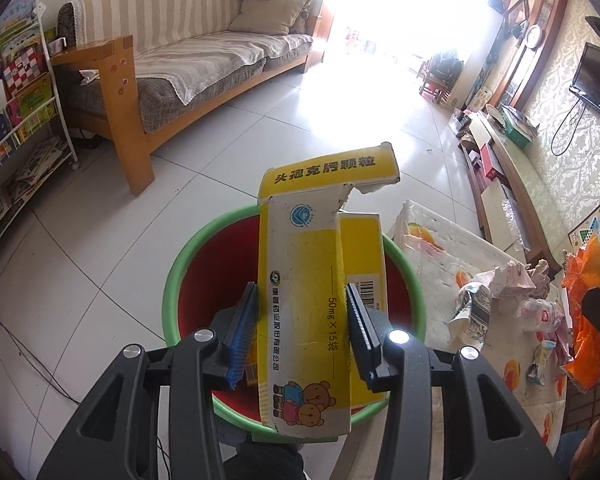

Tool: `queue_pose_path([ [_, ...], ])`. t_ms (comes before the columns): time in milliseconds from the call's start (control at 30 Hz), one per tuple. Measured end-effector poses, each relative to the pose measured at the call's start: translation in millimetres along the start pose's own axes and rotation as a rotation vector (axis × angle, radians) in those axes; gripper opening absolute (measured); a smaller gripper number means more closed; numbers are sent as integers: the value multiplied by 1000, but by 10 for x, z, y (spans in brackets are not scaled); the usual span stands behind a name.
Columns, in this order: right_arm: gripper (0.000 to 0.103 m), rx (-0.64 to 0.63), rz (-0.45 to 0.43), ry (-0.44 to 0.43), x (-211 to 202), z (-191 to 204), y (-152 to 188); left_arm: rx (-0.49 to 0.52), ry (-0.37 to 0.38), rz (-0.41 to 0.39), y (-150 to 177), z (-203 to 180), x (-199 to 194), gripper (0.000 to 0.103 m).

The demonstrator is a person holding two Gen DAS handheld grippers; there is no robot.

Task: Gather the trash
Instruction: 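Drop the granule box into the bin with the left tool while the right carries the chip bag over, then open the right tool over the red bin to drop the orange chip bag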

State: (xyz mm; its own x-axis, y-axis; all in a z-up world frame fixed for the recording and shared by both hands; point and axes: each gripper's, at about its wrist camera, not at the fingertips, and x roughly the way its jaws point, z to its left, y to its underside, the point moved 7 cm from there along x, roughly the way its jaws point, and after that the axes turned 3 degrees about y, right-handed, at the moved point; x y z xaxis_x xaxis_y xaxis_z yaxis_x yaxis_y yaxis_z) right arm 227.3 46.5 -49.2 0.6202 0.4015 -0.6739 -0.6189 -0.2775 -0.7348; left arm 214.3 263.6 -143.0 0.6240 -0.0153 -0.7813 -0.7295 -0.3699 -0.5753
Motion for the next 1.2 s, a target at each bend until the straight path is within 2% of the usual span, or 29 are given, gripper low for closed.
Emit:
queue_pose_path([
  [33, 65, -5, 2, -8, 33, 65, -19, -10, -1, 1, -4, 42, 10, 50],
  [67, 65, -11, 4, -16, 58, 117, -35, -21, -3, -9, -14, 86, 0, 63],
  [100, 65, -17, 4, -21, 82, 170, -45, -30, -4, -19, -26, 126, -12, 71],
  [167, 65, -30, 4, -32, 129, 267, -71, -43, -13, -26, -31, 196, -30, 76],
  [567, 65, -67, 35, -88, 457, 760, -87, -122, -59, -75, 9, 749, -335, 81],
  [933, 66, -95, 82, -108, 883, 1118, -55, -160, -71, -93, 31, 996, -416, 81],
  [1067, 74, -94, 117, -110, 998, 1144, 3, -163, -70, -90, 32, 1029, -398, 81],
  [1200, 92, -90, 116, -108, 988, 1121, 20, -159, -66, -86, 41, 1017, -383, 81],
])
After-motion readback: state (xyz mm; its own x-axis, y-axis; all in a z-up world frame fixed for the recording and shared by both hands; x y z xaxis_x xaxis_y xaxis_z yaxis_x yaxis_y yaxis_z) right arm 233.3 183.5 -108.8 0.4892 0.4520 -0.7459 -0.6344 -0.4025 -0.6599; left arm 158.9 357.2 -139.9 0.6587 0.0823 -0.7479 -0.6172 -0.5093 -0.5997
